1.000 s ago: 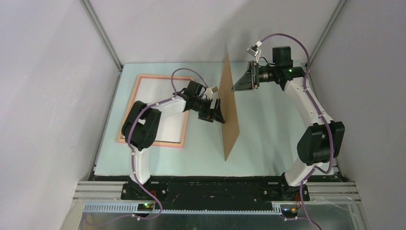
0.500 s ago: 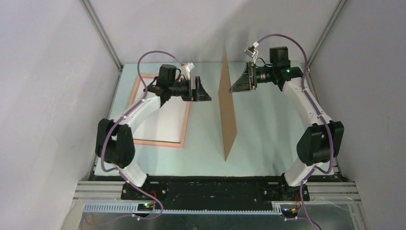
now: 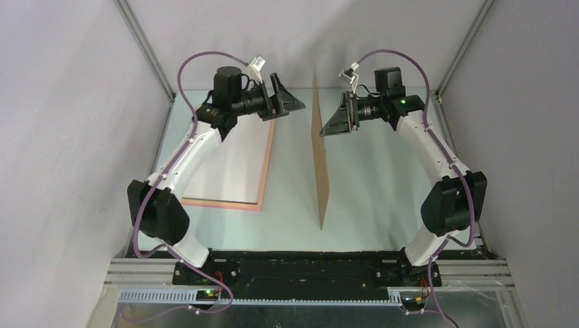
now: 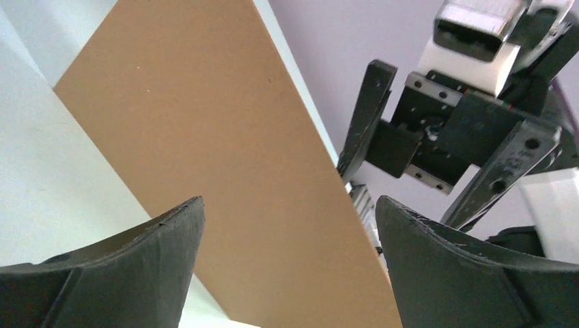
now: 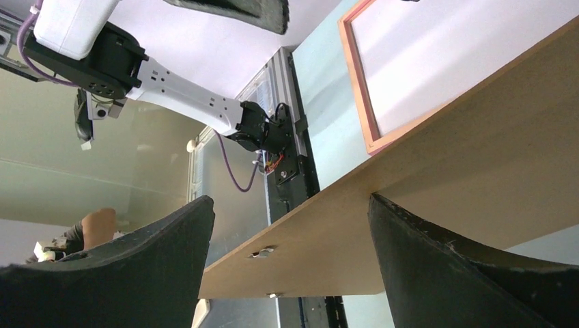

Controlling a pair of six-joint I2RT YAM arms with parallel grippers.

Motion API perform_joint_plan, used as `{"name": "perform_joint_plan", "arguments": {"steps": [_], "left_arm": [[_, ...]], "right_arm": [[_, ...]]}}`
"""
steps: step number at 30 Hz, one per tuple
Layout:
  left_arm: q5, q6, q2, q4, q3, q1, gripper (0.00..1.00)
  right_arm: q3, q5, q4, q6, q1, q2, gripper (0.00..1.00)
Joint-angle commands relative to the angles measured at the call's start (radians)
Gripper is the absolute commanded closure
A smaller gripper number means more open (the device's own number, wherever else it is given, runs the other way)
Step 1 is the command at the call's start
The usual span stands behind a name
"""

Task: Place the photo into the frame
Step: Turn over the photo frame item at the center of the board.

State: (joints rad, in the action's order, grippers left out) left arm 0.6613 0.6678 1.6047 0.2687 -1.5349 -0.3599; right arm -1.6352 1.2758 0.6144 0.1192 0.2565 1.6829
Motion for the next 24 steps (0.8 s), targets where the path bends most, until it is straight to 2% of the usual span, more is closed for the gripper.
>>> {"name": "perform_joint_plan", "arguments": {"steps": [1, 16, 24], "left_arm": [[-0.007, 0.130, 0.010, -0.009, -0.038, -0.012, 0.00], [-0.080, 0.131, 0.033, 0.023, -0.054, -0.079, 0.01], [-0.125, 0.082, 0.015, 0.062, -0.028, -0.080, 0.12]], "right_arm": [[-0.050, -0.009, -0.008, -0.014, 0.027, 0.017, 0.12], [-0.061, -0.028, -0.023, 0.002, 0.084, 0.035, 0.12], [-0.001, -0.064, -0.040, -0.001, 0.051, 0.023, 0.12]]}}
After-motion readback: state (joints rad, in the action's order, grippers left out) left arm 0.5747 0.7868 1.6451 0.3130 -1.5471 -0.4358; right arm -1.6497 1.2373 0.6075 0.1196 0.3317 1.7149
